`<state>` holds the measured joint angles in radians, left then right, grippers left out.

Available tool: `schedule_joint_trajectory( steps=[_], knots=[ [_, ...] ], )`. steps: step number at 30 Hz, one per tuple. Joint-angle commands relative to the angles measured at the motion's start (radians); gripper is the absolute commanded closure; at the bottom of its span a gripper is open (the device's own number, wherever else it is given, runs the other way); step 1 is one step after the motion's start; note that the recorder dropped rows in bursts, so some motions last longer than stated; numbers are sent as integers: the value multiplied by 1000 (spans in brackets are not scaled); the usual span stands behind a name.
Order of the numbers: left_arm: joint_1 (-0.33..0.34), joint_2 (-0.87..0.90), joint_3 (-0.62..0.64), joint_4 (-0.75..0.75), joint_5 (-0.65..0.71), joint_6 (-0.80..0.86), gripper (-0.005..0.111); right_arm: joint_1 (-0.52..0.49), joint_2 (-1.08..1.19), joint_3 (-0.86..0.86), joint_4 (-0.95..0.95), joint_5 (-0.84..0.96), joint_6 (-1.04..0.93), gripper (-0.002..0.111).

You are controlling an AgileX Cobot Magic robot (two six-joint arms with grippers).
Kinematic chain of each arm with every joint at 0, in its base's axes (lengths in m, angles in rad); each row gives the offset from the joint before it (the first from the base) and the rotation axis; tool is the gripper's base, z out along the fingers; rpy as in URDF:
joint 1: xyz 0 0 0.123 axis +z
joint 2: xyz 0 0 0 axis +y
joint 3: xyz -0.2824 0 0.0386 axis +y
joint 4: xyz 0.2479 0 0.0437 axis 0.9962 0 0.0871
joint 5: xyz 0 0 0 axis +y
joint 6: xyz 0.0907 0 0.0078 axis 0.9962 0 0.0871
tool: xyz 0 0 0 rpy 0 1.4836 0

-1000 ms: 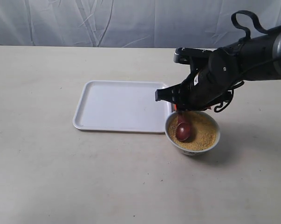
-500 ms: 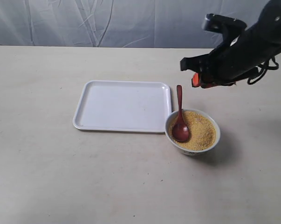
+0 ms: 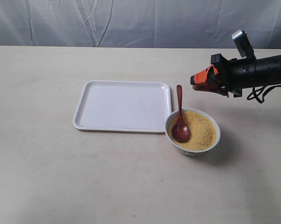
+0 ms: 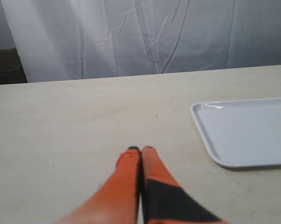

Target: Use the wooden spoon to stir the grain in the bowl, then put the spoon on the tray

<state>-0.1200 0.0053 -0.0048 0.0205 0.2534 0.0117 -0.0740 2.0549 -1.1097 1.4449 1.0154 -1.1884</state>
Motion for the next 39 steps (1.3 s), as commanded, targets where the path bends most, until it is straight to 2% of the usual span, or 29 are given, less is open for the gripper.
schedule_joint_trajectory(
  steps=[1,7,17,20,26,29,39],
  knots=[
    [0,-5,5,-2,-10,-1,107,-6,89,-26,86,31,-83,61],
    [0,-5,5,-2,-10,-1,107,0,167,-68,111,78,-83,60],
    [0,-5,5,-2,-10,-1,107,75,221,-103,125,69,-83,61],
    [0,-5,5,-2,-10,-1,107,75,221,-103,126,74,-83,70],
    [0,-5,5,-2,-10,-1,107,62,221,-105,152,130,-83,109],
    [0,-5,5,-2,-10,-1,107,37,219,-105,202,206,-83,109],
    [0,-5,5,-2,-10,-1,107,4,57,-51,259,206,-113,109]
  ],
)
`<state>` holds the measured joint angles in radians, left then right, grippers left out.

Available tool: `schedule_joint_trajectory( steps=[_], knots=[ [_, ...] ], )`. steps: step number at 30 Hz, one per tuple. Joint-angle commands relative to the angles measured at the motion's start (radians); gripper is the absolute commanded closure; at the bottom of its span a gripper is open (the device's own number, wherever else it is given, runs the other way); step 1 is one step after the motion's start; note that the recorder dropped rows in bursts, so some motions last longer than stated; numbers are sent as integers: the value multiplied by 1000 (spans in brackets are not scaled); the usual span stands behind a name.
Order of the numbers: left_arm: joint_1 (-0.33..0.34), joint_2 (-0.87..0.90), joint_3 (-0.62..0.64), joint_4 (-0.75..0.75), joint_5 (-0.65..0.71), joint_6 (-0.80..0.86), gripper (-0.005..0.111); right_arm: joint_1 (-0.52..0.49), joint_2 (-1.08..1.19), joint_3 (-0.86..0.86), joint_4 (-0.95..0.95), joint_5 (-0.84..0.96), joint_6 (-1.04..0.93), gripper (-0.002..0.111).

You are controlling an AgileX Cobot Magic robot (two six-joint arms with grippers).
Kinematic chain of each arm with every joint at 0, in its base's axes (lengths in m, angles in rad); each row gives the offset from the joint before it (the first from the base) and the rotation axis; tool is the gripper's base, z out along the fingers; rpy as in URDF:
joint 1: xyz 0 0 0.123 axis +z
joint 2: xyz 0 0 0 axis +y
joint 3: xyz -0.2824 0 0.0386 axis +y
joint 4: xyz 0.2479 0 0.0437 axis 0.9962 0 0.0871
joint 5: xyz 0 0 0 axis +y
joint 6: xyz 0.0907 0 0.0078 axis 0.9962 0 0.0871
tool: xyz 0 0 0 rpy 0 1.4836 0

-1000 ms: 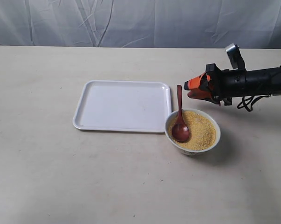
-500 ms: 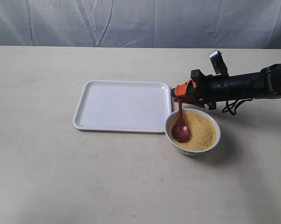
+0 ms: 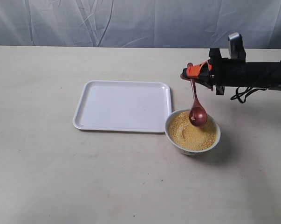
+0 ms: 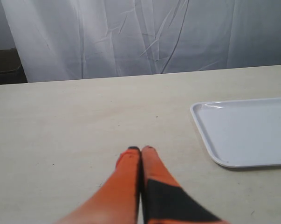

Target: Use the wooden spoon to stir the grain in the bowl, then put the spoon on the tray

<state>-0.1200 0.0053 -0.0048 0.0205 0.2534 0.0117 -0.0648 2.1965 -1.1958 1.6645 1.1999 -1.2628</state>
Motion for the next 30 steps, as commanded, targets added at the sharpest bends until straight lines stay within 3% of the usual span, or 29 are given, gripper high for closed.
schedule_joint_trajectory(
  steps=[1,14,21,30],
  knots=[
    [0,-5,5,-2,-10,-1,107,-5,-107,52,60,21,-59,109],
    [0,-5,5,-2,-10,-1,107,35,-368,354,80,-40,-621,109],
    [0,-5,5,-2,-10,-1,107,118,-417,342,80,-138,-702,109],
    [0,-5,5,-2,-10,-1,107,153,-517,321,80,-336,-716,109]
  ],
)
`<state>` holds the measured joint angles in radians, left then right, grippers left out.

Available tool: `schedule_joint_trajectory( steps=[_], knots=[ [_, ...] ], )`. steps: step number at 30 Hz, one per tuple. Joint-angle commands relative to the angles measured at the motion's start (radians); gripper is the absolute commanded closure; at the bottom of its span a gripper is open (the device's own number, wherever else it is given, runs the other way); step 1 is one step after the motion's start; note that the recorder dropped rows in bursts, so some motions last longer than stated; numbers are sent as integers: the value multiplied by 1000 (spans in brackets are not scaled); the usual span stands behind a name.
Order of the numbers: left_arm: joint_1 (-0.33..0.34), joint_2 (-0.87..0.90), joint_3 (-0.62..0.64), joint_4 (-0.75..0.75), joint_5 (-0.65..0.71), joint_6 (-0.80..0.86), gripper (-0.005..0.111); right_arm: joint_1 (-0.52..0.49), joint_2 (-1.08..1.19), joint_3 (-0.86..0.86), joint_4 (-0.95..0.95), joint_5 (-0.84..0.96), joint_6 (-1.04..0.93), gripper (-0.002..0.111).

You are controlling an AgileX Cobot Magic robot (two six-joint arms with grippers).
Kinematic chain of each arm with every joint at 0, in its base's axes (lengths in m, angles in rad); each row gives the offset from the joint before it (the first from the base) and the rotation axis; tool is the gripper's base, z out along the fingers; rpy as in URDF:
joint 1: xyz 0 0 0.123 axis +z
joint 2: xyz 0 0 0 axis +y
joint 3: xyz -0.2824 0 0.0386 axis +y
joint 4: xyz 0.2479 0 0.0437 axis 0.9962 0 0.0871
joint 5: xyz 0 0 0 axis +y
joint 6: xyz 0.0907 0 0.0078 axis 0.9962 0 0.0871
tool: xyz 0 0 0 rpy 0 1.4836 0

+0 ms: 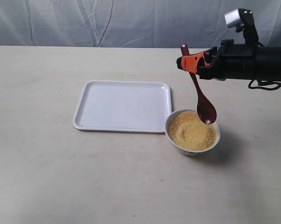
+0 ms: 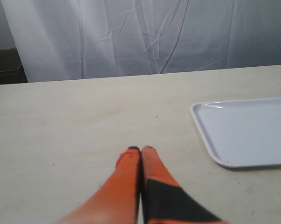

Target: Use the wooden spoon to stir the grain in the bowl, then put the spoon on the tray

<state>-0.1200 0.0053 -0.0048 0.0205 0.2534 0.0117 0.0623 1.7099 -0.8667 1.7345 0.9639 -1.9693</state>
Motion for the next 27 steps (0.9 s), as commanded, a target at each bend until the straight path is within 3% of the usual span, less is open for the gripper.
schedule_joint_trajectory(
  steps=[1,5,12,17,21,24,26,27],
  knots=[
    [0,-5,5,-2,-10,-1,107,43,-31,-9,10,-147,1,109],
    [0,-5,5,-2,-10,-1,107,147,-37,-36,10,-410,131,109],
    [0,-5,5,-2,-10,-1,107,294,-83,-98,10,-678,221,109],
    [0,-5,5,-2,-10,-1,107,244,-94,-53,10,-600,343,109],
    [0,-5,5,-2,-10,-1,107,240,-136,-53,10,-871,469,109],
    [0,-5,5,-2,-10,-1,107,240,-142,-59,10,-1048,450,109],
    [0,-5,5,-2,-10,-1,107,240,-140,-59,10,-1077,444,109],
    [0,-5,5,-2,-10,-1,107,240,-140,-59,10,-984,444,109]
  ],
)
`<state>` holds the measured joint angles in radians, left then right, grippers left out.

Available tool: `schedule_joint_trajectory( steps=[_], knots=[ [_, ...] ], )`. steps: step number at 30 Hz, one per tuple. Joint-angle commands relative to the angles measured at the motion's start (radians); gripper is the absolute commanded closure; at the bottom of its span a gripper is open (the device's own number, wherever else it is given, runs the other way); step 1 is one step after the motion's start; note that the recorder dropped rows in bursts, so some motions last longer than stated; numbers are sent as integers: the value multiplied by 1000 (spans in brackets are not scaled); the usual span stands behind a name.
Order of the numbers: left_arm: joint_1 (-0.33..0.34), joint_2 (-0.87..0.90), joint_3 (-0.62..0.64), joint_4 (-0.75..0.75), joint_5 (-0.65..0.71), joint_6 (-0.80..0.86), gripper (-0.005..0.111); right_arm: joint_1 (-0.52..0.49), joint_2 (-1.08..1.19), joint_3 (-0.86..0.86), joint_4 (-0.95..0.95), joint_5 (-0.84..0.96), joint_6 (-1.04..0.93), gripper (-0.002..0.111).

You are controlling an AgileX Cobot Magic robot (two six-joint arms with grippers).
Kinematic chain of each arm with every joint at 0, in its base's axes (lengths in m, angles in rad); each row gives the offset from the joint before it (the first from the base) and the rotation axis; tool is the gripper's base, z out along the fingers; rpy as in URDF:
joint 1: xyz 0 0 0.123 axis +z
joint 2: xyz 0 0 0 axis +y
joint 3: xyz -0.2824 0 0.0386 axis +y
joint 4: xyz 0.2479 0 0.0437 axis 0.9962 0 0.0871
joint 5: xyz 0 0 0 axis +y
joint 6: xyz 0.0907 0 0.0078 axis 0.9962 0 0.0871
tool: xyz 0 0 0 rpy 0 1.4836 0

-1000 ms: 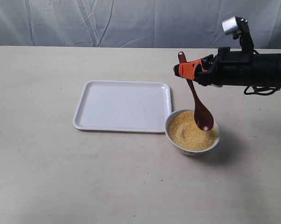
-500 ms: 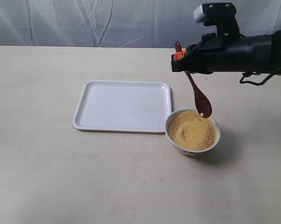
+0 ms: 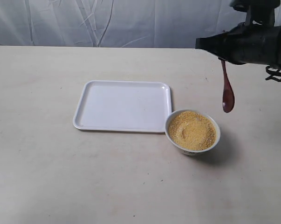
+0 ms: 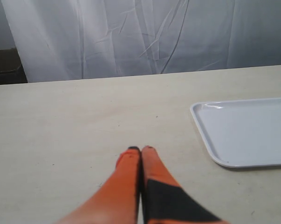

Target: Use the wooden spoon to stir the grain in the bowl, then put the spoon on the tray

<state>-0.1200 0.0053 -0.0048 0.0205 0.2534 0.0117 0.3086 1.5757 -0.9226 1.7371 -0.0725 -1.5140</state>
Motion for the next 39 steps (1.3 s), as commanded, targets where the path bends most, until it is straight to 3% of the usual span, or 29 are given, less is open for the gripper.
schedule_joint_trajectory(
  steps=[1,3,5,18,22,30,37,39],
  knots=[
    [0,-5,5,-2,-10,-1,107,-8,0,-3,7,221,-7,109],
    [0,-5,5,-2,-10,-1,107,-8,16,-3,7,459,33,109],
    [0,-5,5,-2,-10,-1,107,-8,26,-3,-18,544,56,109],
    [0,-5,5,-2,-10,-1,107,-8,23,-6,-279,621,109,109],
    [0,-5,5,-2,-10,-1,107,32,23,-28,-616,391,534,109],
    [0,-5,5,-2,-10,-1,107,105,-5,-55,-1482,188,1538,109],
    [0,-5,5,-2,-10,-1,107,153,-16,113,-1688,-137,1812,109],
    [0,-5,5,-2,-10,-1,107,143,-16,204,-1789,-301,1949,109]
  ],
)
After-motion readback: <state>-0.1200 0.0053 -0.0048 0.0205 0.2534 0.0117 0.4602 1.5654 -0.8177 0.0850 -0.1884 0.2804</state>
